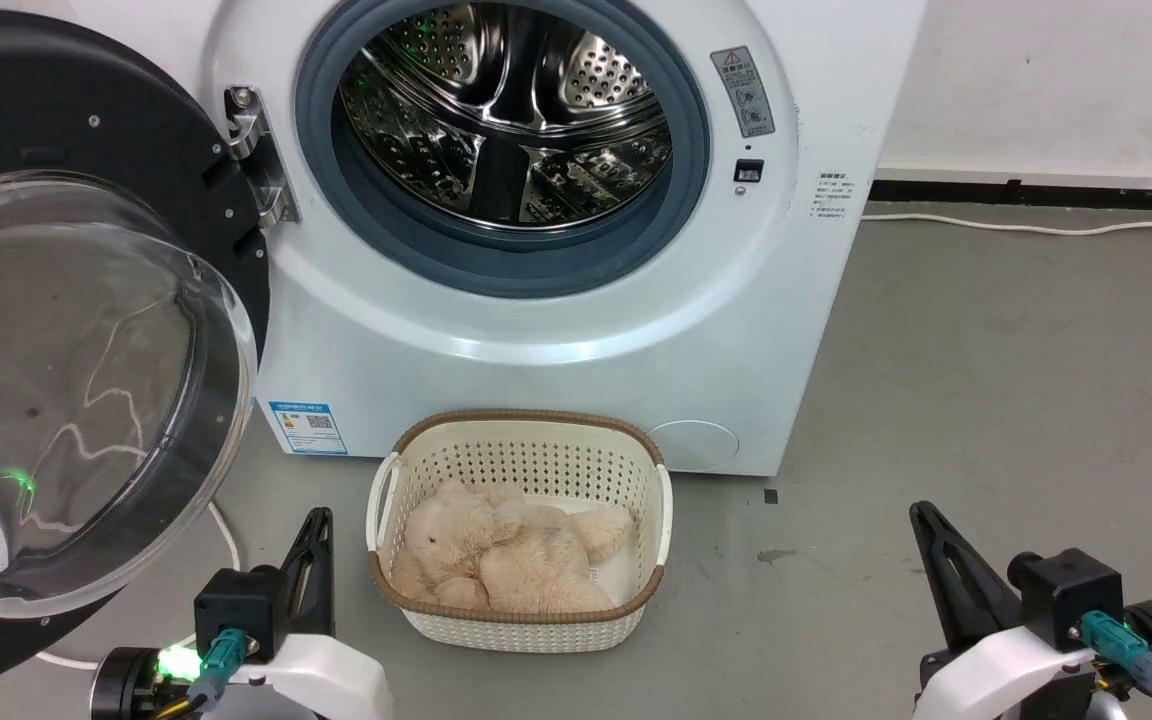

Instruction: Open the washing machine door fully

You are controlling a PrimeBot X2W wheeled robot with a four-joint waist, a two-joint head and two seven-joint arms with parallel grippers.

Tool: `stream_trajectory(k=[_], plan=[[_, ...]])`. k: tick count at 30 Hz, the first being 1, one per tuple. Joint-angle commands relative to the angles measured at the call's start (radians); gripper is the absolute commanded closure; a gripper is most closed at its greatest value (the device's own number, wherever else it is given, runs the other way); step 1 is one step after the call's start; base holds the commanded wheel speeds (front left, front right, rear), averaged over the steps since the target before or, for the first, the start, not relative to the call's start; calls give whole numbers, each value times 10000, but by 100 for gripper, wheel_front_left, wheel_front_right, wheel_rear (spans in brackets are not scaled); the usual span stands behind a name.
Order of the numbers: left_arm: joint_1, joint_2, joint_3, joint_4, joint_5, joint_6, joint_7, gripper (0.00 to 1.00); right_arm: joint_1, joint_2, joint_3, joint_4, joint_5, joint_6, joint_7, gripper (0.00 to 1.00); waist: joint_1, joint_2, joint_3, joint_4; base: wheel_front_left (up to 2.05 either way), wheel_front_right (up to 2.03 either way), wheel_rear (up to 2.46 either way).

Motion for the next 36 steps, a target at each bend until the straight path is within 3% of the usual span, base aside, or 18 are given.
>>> stream_trajectory(k=[1,36], plan=[[-150,-7,9,-39,30,-55,3,100,-116,38,-3,-45,-76,6,3,100,0,0,0,0,0,0,0],[-150,-7,9,-39,30,-55,3,100,-116,38,-3,-45,-76,6,3,100,0,0,0,0,0,0,0]])
